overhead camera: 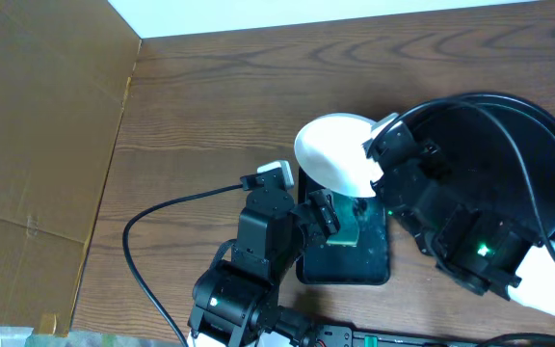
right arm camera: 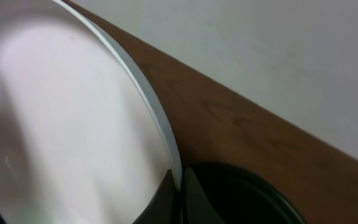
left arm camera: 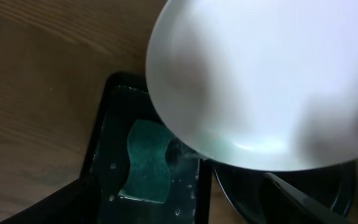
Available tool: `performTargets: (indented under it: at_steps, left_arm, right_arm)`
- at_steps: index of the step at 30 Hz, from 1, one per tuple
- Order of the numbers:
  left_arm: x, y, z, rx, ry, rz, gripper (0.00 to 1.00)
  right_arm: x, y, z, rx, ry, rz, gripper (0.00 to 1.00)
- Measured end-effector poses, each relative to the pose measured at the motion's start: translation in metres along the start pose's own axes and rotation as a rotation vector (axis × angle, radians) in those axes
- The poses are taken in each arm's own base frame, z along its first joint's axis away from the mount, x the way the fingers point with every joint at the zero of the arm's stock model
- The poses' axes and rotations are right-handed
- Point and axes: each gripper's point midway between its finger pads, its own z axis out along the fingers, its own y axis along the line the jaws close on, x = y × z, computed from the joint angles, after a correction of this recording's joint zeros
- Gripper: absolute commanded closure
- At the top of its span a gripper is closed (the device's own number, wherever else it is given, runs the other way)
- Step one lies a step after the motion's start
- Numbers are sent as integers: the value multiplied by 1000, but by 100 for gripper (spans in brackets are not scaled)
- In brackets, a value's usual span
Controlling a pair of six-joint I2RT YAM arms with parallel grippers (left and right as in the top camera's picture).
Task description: Clean dirty plates on tray and stack at the side
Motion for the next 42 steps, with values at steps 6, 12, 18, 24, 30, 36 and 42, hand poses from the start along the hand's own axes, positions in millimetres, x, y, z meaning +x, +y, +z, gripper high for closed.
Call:
performTargets:
  at_steps: [6, 12, 18, 24, 30, 36, 42]
  left_arm:
    - [0, 0, 0, 0, 1, 0, 18]
    - [0, 0, 0, 0, 0, 0, 18]
    - [0, 0, 0, 0, 1, 0, 18]
    - [0, 0, 0, 0, 1, 0, 18]
    - [0, 0, 0, 0, 1, 0, 18]
    - [0, 0, 0, 0, 1, 0, 18]
    - [0, 0, 0, 0, 1, 0, 18]
  right_arm:
    - [-3, 1, -8, 53, -17, -54, 99]
    - [-4, -5, -9, 93, -21, -76, 99]
    - [-4, -7, -9, 105, -21, -95, 99]
    - [-4, -8, -9, 109, -20, -107, 99]
    - [-5, -9, -10, 116, -20, -113, 99]
    - [-5, -9, -10, 120, -20, -113, 99]
    - [6, -6, 1, 125, 10, -114, 99]
